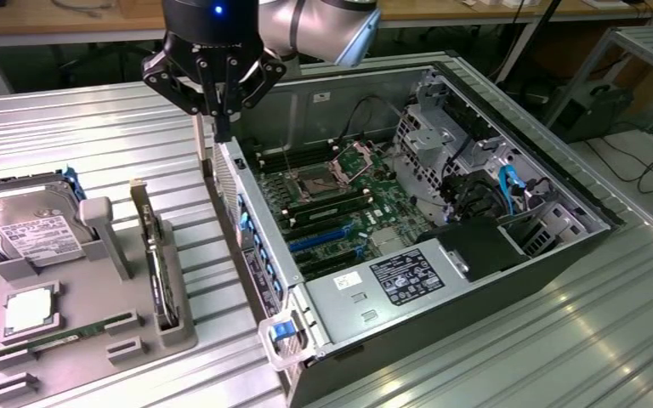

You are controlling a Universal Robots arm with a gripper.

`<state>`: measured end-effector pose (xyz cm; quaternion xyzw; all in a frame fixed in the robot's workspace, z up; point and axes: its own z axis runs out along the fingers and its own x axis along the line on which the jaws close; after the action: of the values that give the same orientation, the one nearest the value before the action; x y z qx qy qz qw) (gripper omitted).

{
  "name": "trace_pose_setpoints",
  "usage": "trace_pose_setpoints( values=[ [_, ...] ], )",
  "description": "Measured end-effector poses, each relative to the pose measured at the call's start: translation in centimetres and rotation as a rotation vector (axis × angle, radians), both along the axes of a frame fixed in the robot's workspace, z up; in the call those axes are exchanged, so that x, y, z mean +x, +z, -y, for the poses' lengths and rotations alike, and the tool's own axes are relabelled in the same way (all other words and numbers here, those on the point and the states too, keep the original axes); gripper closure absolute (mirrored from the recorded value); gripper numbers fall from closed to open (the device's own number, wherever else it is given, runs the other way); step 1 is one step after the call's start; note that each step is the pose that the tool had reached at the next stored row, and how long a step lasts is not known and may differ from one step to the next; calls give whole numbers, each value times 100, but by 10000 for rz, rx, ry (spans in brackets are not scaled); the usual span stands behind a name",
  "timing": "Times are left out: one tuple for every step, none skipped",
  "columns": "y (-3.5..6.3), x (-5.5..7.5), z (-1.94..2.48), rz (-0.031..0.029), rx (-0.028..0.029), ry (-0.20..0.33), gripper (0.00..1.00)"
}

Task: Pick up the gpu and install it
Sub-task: 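Reach for the gpu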

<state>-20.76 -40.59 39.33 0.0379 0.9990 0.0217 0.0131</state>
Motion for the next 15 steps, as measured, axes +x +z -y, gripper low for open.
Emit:
trace_pose_setpoints(
  values=[
    [0,-11,2,0,0,0,89],
    [0,-18,3,-1,0,0,89],
    [0,-24,3,-1,0,0,89],
    [0,-30,4,0,0,0,89],
    [0,-37,5,0,0,0,89],
    [0,-45,6,0,-1,0,89],
    [0,-52,6,0,0,0,89],
    [0,-61,7,0,-1,0,89],
    [0,-68,8,-1,-1,0,89],
    [0,-76,8,-1,-1,0,89],
    [0,-84,9,-1,-1,0,89],
    [0,-91,10,-1,-1,0,89],
    [0,-99,11,0,-1,0,89],
    [0,-107,13,-1,-1,0,89],
    [0,-114,14,0,0,0,89]
  ],
)
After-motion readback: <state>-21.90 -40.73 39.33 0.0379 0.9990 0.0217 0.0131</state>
